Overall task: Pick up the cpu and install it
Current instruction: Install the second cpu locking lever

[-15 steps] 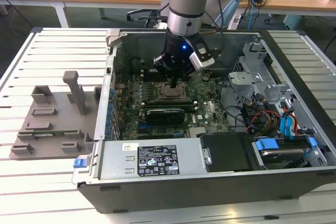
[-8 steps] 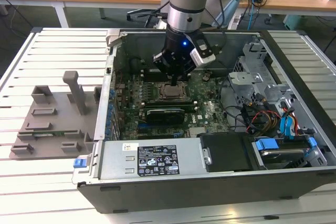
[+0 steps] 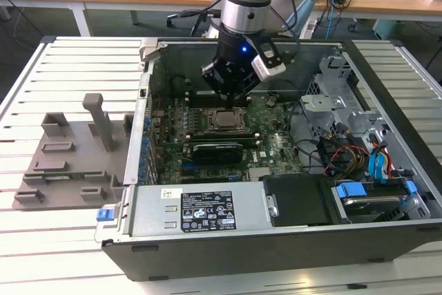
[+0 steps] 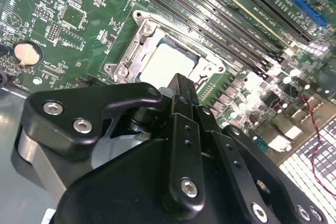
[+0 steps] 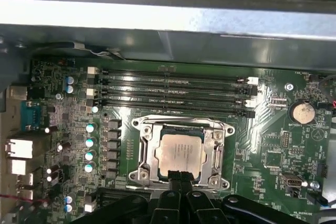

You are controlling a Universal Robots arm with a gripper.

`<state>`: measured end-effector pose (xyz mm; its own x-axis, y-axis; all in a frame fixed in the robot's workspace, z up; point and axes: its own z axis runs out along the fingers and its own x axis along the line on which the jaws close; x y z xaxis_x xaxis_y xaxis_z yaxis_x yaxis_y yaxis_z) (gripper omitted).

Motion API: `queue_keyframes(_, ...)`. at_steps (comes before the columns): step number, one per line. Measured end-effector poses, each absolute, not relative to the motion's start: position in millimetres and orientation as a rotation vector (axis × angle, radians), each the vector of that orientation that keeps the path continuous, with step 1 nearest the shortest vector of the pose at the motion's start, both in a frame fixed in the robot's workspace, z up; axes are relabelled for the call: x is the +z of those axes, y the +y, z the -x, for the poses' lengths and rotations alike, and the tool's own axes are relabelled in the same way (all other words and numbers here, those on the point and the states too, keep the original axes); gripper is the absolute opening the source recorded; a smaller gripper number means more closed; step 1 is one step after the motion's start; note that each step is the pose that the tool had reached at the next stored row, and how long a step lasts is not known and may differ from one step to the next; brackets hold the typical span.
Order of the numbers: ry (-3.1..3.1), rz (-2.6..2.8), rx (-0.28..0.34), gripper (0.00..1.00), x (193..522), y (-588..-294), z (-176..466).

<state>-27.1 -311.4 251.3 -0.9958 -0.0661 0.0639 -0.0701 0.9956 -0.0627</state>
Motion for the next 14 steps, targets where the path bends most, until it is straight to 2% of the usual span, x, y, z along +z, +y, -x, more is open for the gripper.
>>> queue_keyframes(14, -3.075, -0.104, 0.117, 0.11, 270.8, -311.2, 27.1)
